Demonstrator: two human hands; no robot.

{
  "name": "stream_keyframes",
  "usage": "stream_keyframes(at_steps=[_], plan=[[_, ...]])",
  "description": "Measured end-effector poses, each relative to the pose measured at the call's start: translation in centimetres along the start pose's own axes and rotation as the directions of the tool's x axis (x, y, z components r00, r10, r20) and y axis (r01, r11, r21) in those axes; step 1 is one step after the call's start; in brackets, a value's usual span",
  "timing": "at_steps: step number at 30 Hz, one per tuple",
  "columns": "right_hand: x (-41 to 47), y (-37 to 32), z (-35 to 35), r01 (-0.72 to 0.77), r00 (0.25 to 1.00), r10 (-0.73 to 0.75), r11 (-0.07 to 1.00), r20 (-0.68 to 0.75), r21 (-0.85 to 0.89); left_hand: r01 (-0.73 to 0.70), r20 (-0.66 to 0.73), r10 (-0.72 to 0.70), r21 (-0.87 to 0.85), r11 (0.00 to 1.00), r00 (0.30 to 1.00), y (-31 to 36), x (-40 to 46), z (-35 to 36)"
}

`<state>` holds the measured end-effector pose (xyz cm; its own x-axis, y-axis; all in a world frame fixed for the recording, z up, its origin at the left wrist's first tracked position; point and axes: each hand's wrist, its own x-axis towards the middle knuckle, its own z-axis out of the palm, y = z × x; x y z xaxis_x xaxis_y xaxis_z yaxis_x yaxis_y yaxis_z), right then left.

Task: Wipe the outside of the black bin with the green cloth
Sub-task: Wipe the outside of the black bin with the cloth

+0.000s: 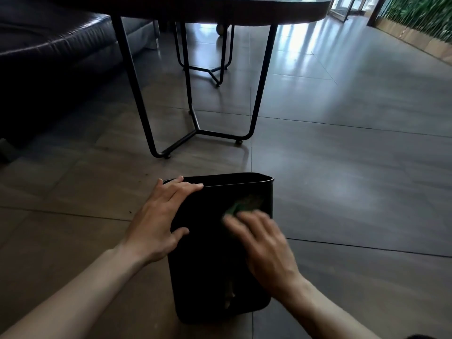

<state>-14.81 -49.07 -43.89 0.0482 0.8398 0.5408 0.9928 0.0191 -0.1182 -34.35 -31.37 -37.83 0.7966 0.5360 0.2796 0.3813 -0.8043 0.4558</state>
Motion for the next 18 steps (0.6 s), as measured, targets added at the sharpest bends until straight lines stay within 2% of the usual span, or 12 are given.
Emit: stream_keyframes(at_steps=[2, 3, 5, 8, 10, 12, 14, 15, 16, 17, 18], plan=[[2.3, 0.6, -0.6, -0.287, 0.940, 0.307, 0.947, -0.148, 0.141, 0.002, 0.004, -0.002, 0.006, 1.000, 1.000, 0.1, 0.0, 0.0], [3.3, 0.5, -0.7, -0.371, 0.893, 0.402, 0.912, -0.201, 0.174, 0.002, 0.004, -0.002, 0.005, 1.000, 1.000, 0.1, 0.0, 0.0], [4.4, -0.7, -0.1, -0.417, 0.864, 0.450, 0.891, -0.226, 0.181, 0.004, 0.002, -0.004, 0.000, 1.000, 1.000, 0.1, 0.0, 0.0], [2.3, -3.3, 2.4, -0.285, 0.951, 0.286, 0.958, -0.113, 0.023, 0.008, -0.001, -0.008, 0.003, 1.000, 1.000, -0.1, 0.0, 0.0], [-0.7, -4.3, 4.0, -0.050, 0.999, 0.050, 0.994, 0.001, -0.097, 0.000, -0.005, 0.000, -0.001, 1.000, 1.000, -0.1, 0.0, 0.2], [-3.3, -3.9, 4.3, 0.214, 0.972, -0.194, 0.964, 0.133, -0.156, -0.006, -0.002, 0.006, -0.002, 1.000, 1.000, -0.1, 0.0, 0.3], [-4.1, -2.4, 3.5, 0.341, 0.931, -0.302, 0.920, 0.206, -0.193, -0.006, -0.003, 0.006, 0.002, 1.000, 1.000, -0.1, 0.0, 0.3], [-3.6, -1.5, 2.8, 0.318, 0.941, -0.279, 0.924, 0.193, -0.214, -0.001, -0.004, 0.001, 0.003, 1.000, 1.000, 0.0, 0.0, 0.3], [-2.7, -0.8, 2.1, 0.227, 0.971, -0.199, 0.945, 0.134, -0.235, 0.006, -0.004, -0.006, 0.002, 1.000, 1.000, 0.0, 0.0, 0.2], [-1.5, -0.2, 1.4, 0.072, 0.997, -0.063, 0.968, 0.046, -0.240, 0.010, -0.006, -0.010, -0.001, 1.000, 1.000, 0.0, 0.0, 0.2], [-0.1, 0.2, 0.9, -0.118, 0.993, 0.111, 0.969, -0.044, -0.217, 0.010, -0.009, -0.010, -0.004, 1.000, 1.000, 0.1, 0.1, 0.2]])
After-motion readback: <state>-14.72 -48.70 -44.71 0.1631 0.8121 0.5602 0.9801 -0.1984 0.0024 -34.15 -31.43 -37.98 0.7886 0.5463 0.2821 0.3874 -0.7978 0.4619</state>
